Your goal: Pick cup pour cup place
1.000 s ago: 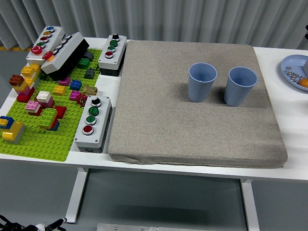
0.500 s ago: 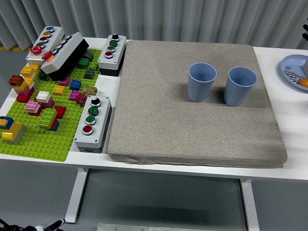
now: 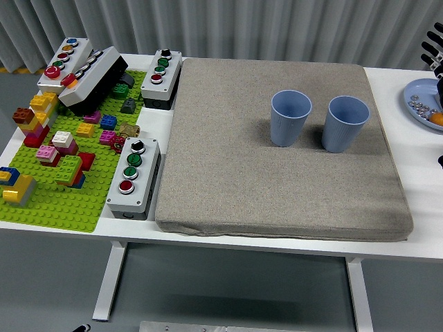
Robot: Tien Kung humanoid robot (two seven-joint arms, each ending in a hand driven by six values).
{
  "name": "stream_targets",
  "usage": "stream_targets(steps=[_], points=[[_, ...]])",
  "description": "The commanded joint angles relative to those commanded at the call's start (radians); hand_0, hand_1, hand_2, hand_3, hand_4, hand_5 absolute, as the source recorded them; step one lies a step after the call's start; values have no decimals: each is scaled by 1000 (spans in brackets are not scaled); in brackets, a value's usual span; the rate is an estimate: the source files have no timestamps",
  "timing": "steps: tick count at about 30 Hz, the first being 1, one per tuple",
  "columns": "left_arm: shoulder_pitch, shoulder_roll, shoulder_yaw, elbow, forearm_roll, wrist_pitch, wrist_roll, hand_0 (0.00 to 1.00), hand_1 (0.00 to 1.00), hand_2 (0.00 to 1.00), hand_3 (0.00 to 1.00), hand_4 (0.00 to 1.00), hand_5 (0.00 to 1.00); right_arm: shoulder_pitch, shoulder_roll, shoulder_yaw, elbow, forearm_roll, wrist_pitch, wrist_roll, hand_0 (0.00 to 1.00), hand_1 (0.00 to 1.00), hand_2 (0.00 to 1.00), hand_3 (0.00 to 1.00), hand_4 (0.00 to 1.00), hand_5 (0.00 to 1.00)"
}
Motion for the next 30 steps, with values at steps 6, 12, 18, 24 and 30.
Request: stream_targets(steps=[6,12,18,24,30], points=[[22,2,-11,0,-7,4,-1,816,857,888,777,590,998,-16,8,-14,-2,1,4,-2,917,794,793,757,725,998],[28,3,-15,0,-9,5,1,814,856,894,778,590,998,-16,5,-11,5,0,5,-2,918,795,793,758,725,998],[23,1,-23,0,-12,8,4,812,862,906,781,590,998,-1,-1,-7,6,-5,6,-1,920,795,793,759,725,998],[17,-1,-31,0,-10,9,8,808,863,910,782,590,998,17,0,-8,3,-4,5,0,922,796,793,759,723,998],[11,-3,-29,0,-4,13,3,807,852,906,783,591,998,30,-6,8,4,-4,11,1,923,796,794,759,721,998]])
